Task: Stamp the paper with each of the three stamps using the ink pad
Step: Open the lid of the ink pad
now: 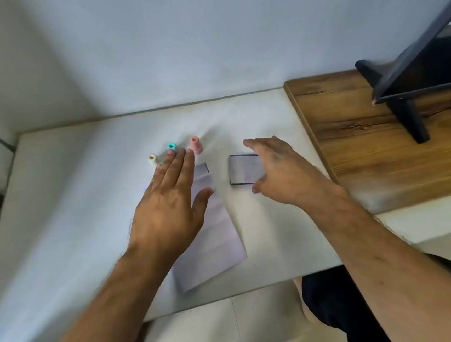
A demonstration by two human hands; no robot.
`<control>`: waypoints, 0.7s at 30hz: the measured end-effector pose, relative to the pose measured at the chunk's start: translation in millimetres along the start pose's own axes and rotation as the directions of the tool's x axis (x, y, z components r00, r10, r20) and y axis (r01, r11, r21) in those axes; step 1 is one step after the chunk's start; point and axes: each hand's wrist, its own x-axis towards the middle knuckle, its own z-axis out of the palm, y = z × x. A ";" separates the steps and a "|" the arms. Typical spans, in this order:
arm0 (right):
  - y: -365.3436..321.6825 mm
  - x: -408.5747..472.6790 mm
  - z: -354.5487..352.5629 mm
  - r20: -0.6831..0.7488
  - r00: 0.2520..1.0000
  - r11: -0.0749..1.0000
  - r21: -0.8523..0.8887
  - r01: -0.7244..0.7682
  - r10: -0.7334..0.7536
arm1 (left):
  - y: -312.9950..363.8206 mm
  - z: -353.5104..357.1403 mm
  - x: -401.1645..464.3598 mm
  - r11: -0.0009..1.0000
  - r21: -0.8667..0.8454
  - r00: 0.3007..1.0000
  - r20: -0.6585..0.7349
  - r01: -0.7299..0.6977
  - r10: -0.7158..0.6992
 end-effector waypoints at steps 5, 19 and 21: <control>10.5 7.2 9.0 -0.003 0.999 0.993 -0.109 0.048 -0.049 | 8.8 16.7 9.6 0.996 -0.038 0.997 -0.019 -0.077 0.076; 10.0 11.0 5.2 0.013 1.000 0.997 -0.080 0.023 -0.022 | 15.6 33.5 2.8 0.973 -0.027 0.972 0.056 -0.227 0.228; 9.6 9.4 2.3 0.024 1.000 0.998 -0.069 0.015 -0.013 | 16.9 33.6 2.1 0.975 -0.040 0.974 0.047 -0.221 0.222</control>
